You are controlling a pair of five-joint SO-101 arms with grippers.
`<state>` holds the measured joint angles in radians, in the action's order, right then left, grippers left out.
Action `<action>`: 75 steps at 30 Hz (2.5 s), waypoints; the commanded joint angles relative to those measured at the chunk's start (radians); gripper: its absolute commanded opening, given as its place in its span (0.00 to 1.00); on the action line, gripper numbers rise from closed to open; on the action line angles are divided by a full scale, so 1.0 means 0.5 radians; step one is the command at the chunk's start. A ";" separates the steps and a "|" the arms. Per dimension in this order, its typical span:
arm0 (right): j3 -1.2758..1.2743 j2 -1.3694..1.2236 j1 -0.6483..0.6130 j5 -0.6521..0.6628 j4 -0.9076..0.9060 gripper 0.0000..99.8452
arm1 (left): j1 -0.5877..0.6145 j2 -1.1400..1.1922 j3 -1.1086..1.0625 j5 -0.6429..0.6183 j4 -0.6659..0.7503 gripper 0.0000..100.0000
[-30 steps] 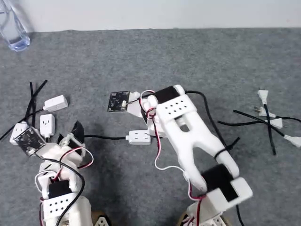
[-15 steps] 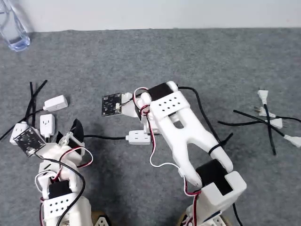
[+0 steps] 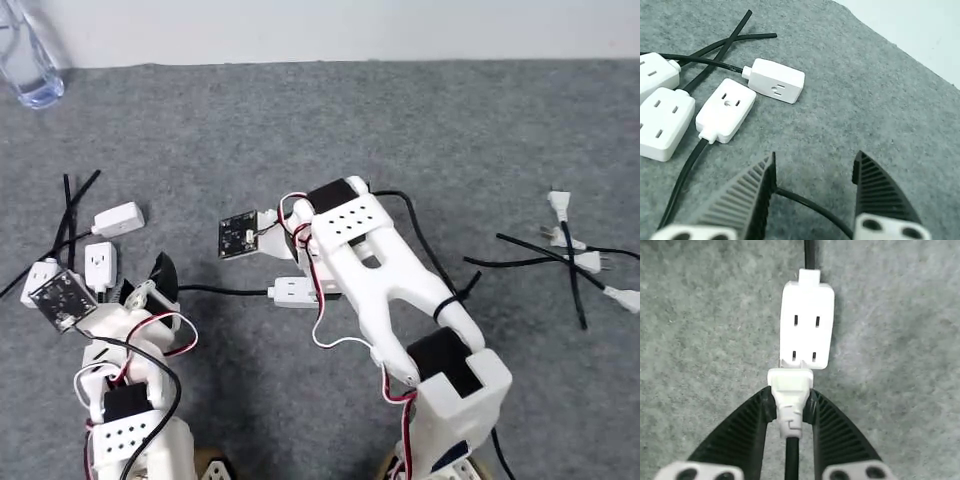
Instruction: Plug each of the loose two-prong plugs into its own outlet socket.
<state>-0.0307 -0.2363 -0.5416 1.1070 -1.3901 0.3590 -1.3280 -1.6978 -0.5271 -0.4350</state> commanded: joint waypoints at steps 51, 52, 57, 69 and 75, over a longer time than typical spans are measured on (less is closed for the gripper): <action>0.344 -0.726 -0.170 0.015 0.072 0.01 | 0.015 -0.021 0.014 0.018 0.049 0.24; 0.344 -0.735 -0.167 0.015 0.072 0.01 | 0.015 -0.021 0.014 0.018 0.049 0.24; 0.344 -0.735 -0.164 0.015 0.069 0.01 | 0.015 -0.021 0.014 0.018 0.049 0.24; 0.393 -0.695 -0.173 0.015 -0.069 0.03 | 0.015 -0.021 0.014 0.018 0.049 0.24; 0.583 -0.489 -0.204 0.021 -0.428 0.34 | 0.015 -0.021 0.014 0.018 0.049 0.24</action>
<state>0.2117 -0.5340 -0.6122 1.1070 -1.5374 0.3590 -1.3280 -1.6978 -0.5271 -0.4350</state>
